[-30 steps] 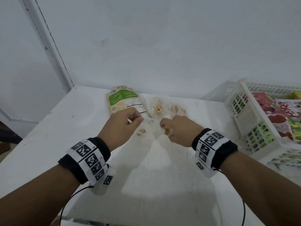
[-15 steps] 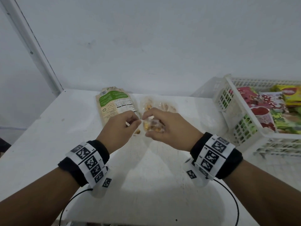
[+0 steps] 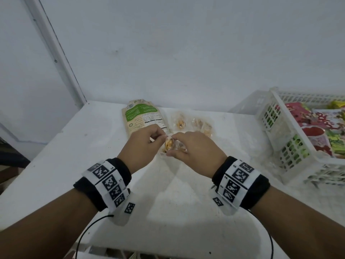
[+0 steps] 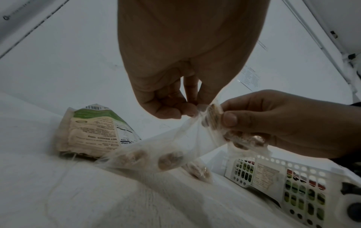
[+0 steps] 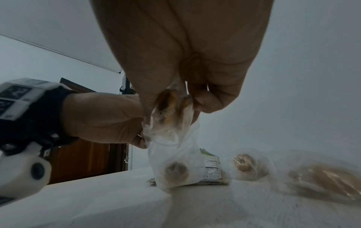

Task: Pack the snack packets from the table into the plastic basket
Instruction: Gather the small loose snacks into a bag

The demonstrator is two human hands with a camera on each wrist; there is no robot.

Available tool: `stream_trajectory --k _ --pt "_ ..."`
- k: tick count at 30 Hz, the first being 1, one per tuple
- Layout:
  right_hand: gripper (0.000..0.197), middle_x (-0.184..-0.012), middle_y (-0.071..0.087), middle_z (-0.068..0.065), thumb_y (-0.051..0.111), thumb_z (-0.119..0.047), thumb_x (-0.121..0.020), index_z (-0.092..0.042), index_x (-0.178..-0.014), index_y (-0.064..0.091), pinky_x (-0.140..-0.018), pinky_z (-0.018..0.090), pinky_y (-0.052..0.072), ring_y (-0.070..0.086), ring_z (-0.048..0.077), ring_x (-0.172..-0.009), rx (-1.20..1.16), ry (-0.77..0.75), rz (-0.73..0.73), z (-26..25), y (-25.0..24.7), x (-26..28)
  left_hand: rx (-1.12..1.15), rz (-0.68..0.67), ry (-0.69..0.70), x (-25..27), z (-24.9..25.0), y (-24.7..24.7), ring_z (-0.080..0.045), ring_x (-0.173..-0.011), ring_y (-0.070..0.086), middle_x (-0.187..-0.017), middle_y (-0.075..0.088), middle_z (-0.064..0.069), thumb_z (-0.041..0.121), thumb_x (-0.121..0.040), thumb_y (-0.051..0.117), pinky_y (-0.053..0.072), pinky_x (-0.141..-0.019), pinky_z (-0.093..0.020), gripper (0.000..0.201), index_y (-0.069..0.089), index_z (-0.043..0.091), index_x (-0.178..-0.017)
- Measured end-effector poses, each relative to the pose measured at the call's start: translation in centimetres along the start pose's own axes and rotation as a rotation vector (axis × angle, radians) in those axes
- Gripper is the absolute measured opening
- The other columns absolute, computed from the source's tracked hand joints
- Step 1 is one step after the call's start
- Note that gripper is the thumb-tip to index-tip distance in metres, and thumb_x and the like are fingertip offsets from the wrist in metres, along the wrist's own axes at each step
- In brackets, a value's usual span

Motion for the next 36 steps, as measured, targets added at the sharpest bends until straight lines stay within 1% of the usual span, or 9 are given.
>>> stream_trajectory --k 7,10,15,20,24,27,30,34,36 --pt "0.047 -0.080 0.056 -0.007 0.054 -0.067 -0.093 -0.025 -0.112 0.066 -0.068 0.033 0.040 0.055 0.017 -0.085 0.111 0.056 -0.038 0.1 -0.6 -0.1 -0.015 -0.013 0.001 -0.1 0.2 0.0 0.003 -0.065 0.056 -0.075 0.064 0.018 0.024 -0.098 0.063 0.041 -0.063 -0.011 0.015 0.066 0.025 -0.083" --pt "0.039 -0.085 0.060 -0.007 0.060 -0.061 -0.093 -0.025 -0.108 0.058 -0.068 0.033 0.043 0.056 0.017 -0.084 0.076 0.037 0.022 -0.1 -1.3 0.1 -0.030 -0.006 0.009 -0.2 0.3 -0.2 0.000 -0.068 0.058 -0.079 0.066 0.011 0.028 -0.099 0.063 0.043 -0.065 -0.013 0.015 0.065 0.025 -0.084" --pt "0.037 -0.077 0.053 -0.011 0.062 -0.062 -0.090 -0.031 -0.094 0.043 -0.062 0.034 0.044 0.051 0.014 -0.076 0.038 0.038 0.135 -0.2 -2.4 0.0 0.001 -0.024 0.021 -0.3 0.6 0.0 0.000 -0.066 0.058 -0.079 0.065 0.012 0.026 -0.098 0.063 0.045 -0.065 -0.015 0.014 0.066 0.024 -0.085" --pt "0.041 -0.085 0.049 -0.013 0.057 -0.067 -0.091 -0.032 -0.113 0.056 -0.069 0.034 0.047 0.051 0.015 -0.086 0.114 0.037 0.075 0.0 -2.2 0.1 -0.008 -0.002 0.027 -0.4 0.5 -0.2 0.000 -0.066 0.056 -0.079 0.065 0.009 0.026 -0.098 0.064 0.044 -0.064 -0.013 0.014 0.066 0.021 -0.085" --pt "0.051 -0.095 0.056 -0.012 0.050 -0.071 -0.091 -0.035 -0.126 0.055 -0.076 0.036 0.051 0.054 0.013 -0.091 0.121 0.016 0.008 0.0 -1.7 0.6 -0.020 0.004 0.011 -0.5 0.2 -0.5 -0.002 -0.065 0.056 -0.080 0.066 0.007 0.027 -0.099 0.064 0.045 -0.062 -0.013 0.014 0.066 0.022 -0.086" --pt "0.050 -0.090 0.050 -0.018 0.053 -0.072 -0.090 -0.033 -0.121 0.056 -0.073 0.032 0.048 0.052 0.009 -0.087 0.067 0.003 0.102 -0.1 -2.4 0.7 -0.021 0.005 0.014 -0.6 0.2 -0.6 -0.001 -0.065 0.056 -0.081 0.067 0.007 0.028 -0.098 0.064 0.044 -0.061 -0.011 0.015 0.067 0.022 -0.085" --pt "0.045 -0.090 0.054 -0.018 0.062 -0.069 -0.086 -0.030 -0.109 0.059 -0.073 0.029 0.045 0.053 0.008 -0.087 -0.030 -0.018 0.211 -0.5 -3.6 0.7 -0.010 -0.011 0.028 -0.4 0.8 -0.4 -0.001 -0.063 0.056 -0.080 0.066 0.007 0.027 -0.098 0.064 0.043 -0.060 -0.012 0.014 0.067 0.021 -0.086" --pt "0.040 -0.093 0.060 -0.015 0.071 -0.064 -0.083 -0.029 -0.100 0.063 -0.077 0.025 0.045 0.055 0.007 -0.087 -0.128 -0.066 0.350 -1.2 -5.1 0.8 0.061 0.085 0.036 -0.5 0.9 -1.2 -0.005 -0.059 0.055 -0.083 0.065 0.010 0.026 -0.098 0.063 0.050 -0.059 -0.023 0.011 0.065 0.025 -0.087" --pt "0.038 -0.095 0.061 -0.015 0.074 -0.059 -0.083 -0.028 -0.101 0.065 -0.079 0.025 0.046 0.056 0.007 -0.089 -0.156 -0.087 0.379 -1.2 -5.3 0.9 0.041 0.031 0.033 -0.7 0.9 -0.8 -0.005 -0.061 0.056 -0.083 0.065 0.011 0.026 -0.098 0.063 0.049 -0.063 -0.024 0.012 0.066 0.027 -0.087"
Point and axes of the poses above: each hand's wrist, its own x-axis away from the middle knuckle, its own y-axis out of the palm, z = x × y, the point moved 8 cm from there along -x, towards the middle knuckle
